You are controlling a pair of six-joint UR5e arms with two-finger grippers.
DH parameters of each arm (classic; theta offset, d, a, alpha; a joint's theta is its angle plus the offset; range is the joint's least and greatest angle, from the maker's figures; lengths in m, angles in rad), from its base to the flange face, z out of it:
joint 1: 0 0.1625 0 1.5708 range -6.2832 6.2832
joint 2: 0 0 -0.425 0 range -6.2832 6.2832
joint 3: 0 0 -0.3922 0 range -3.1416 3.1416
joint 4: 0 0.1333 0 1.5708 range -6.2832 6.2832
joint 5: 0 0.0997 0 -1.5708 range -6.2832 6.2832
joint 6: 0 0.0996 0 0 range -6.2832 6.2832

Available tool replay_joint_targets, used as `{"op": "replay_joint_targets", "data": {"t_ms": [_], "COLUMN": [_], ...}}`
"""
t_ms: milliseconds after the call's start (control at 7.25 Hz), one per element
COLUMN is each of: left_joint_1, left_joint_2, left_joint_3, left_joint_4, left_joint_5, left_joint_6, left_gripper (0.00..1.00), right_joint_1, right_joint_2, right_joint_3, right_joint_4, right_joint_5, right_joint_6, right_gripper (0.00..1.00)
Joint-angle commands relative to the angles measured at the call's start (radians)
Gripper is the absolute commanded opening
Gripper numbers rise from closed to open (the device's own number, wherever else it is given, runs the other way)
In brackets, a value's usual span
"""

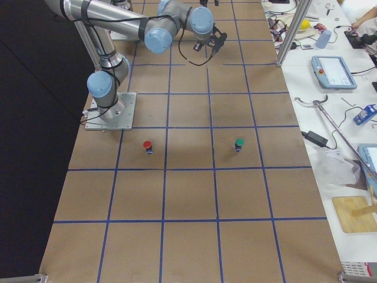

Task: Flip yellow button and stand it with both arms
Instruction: 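Open the left gripper and withdraw it while the right gripper carries the button away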

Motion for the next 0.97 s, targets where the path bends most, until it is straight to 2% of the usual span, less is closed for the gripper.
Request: {"op": "replay_joint_targets", "data": {"t_ms": [0, 138, 276, 414, 552, 690, 828], "left_joint_1": [0.004, -0.011, -0.006, -0.012, -0.004, -0.01, -0.007], "left_joint_2": [0.001, 0.023, 0.044, 0.076, 0.069, 0.06, 0.072], "left_joint_3": [0.078, 0.083, 0.09, 0.104, 0.104, 0.103, 0.078], "left_joint_4": [-0.145, -0.178, -0.274, -0.328, -0.329, -0.329, -0.339], "left_joint_5": [0.386, 0.561, 0.616, 0.658, 0.719, 0.708, 0.729], "left_joint_6": [0.325, 0.483, 0.506, 0.505, 0.51, 0.499, 0.505], "left_gripper": [0.98, 0.99, 0.99, 0.99, 0.99, 1.0, 1.0], "right_joint_1": [0.0, 0.0, 0.0, 0.0, -0.006, -0.029, -0.043], "right_joint_2": [0.046, 0.087, 0.106, 0.106, 0.112, 0.143, 0.167], "right_joint_3": [0.001, 0.007, 0.009, 0.009, 0.013, 0.042, 0.103], "right_joint_4": [-0.059, -0.099, -0.097, -0.1, -0.118, -0.271, -0.432], "right_joint_5": [-0.271, -0.336, -0.348, -0.452, -0.55, -0.644, -0.689], "right_joint_6": [0.07, 0.082, 0.183, 0.287, 0.361, 0.384, 0.392], "right_gripper": [0.0, 0.0, 0.0, 0.02, 0.03, 0.03, 0.03]}}
